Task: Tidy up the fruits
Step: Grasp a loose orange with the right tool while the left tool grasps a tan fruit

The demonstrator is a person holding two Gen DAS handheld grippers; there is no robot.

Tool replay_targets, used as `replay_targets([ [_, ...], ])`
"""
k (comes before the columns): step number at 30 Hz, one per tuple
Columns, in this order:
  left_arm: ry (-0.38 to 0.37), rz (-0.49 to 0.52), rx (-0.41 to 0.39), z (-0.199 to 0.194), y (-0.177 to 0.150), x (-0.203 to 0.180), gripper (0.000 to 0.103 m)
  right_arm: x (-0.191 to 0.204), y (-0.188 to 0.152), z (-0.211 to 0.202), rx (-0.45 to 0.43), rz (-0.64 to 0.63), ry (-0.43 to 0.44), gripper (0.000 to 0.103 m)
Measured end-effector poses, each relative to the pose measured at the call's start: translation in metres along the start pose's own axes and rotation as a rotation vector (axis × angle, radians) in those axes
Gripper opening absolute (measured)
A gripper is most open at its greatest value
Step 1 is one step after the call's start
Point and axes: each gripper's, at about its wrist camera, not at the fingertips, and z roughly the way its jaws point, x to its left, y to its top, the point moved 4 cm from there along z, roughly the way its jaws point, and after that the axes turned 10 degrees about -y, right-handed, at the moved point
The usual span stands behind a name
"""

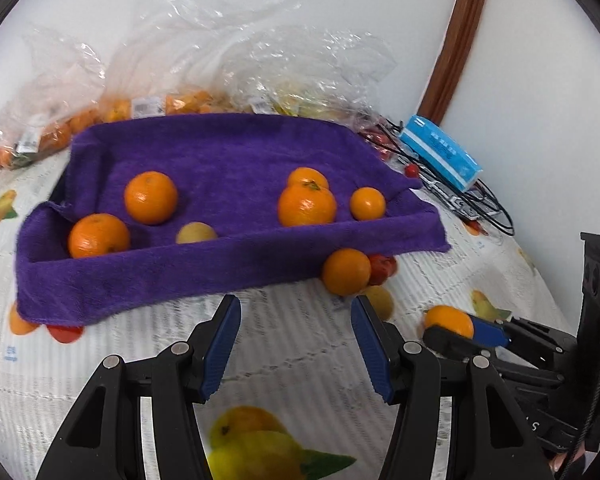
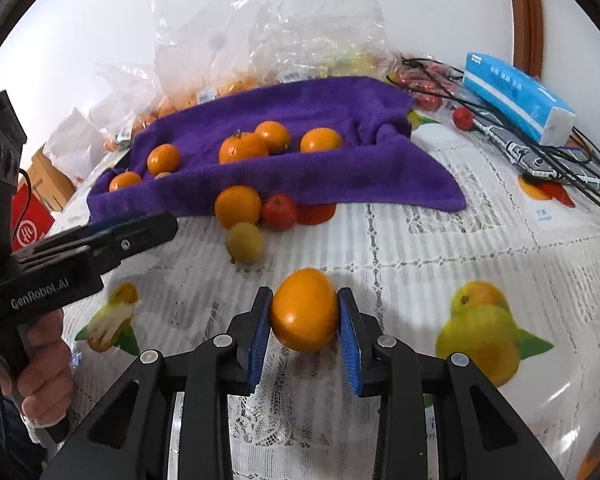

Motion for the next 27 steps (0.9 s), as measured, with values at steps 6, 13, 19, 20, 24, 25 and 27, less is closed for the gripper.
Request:
replay_targets([
  [6,-0.064,0.012,0.061,0.019,-0.005,-0.024,0.055,-0.023,0.0,-0.018,-0.057,0.032,-0.022,0.032],
  [13,-0.019,0.071,0.112,0.044,-0.005,-0.05,0.053,-0.057,-0.007,-0.027,-0.05,0.078,-0.06,0.032],
  [19,0.071,0.092,0.104,0.053,-0.002,-0.055,0.039,-0.069,-0.017,-0.02,-0.003,0.102,-0.07,0.032],
  [20,0.085,0.096,0.104,0.054,-0.002,-0.055,0.032,-0.07,-0.017,-0.02,-0.008,0.109,-0.066,0.033],
  [24,0.069,0.067,0.093,0.05,-0.002,-0.05,0.025,-0.067,-0.017,-0.017,0.005,0.093,-0.082,0.033],
  [25,0.065,0.062,0.091,0.049,-0.002,-0.049,0.025,-0.065,-0.017,-0.017,0.006,0.085,-0.084,0.033],
  [27,0.059,0.055,0.087,0.046,-0.004,-0.048,0.025,-0.063,-0.017,-0.017,0.005,0.072,-0.087,0.032],
])
